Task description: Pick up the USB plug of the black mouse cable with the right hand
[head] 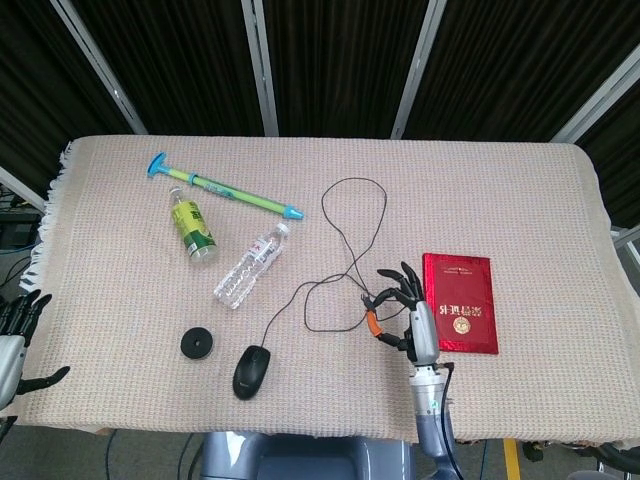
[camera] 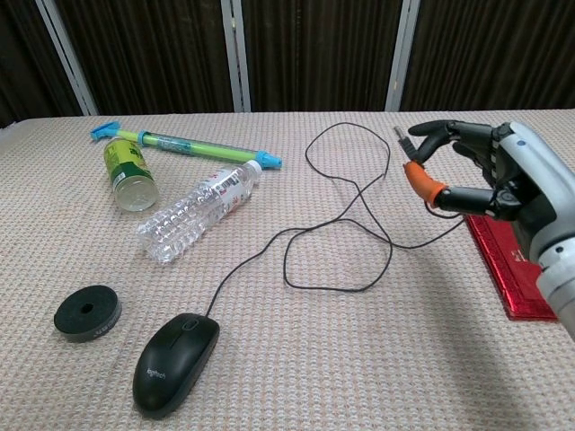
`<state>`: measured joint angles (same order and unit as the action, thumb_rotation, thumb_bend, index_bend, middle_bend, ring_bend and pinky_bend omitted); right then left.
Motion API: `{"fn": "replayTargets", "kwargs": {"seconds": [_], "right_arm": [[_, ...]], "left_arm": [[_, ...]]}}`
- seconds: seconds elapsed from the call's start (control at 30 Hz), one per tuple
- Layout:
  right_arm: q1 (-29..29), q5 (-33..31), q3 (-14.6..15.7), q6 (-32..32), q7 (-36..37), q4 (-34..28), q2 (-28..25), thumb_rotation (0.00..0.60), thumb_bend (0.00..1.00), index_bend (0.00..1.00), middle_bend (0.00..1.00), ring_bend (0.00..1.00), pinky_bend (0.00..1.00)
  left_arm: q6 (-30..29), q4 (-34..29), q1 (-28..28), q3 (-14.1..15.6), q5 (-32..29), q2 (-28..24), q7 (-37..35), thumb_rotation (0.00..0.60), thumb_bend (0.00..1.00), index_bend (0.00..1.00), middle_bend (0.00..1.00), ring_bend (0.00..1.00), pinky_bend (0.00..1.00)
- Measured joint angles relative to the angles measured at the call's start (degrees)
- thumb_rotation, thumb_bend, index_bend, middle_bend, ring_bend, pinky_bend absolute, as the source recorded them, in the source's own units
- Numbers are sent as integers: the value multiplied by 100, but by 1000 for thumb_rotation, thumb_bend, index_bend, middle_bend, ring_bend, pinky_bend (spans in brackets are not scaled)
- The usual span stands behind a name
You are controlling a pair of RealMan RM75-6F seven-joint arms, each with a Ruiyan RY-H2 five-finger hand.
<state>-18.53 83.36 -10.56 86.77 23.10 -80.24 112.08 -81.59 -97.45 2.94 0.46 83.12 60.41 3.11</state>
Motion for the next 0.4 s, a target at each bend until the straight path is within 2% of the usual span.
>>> {"fn": "replayTargets", "kwargs": {"seconds": [0.2, 0.4], "right_arm": [[166, 278, 86, 482, 449, 628, 504, 600, 369, 604, 226, 0, 0], [244, 467, 174, 667, 634, 974, 754, 600, 368, 606, 226, 0, 0]], "left_arm": [[6, 3, -9, -2, -23, -21, -63, 600, 122, 58, 0, 0, 0], [-12, -6, -26, 6, -11, -46, -102, 600, 121, 59, 0, 0, 0]]}}
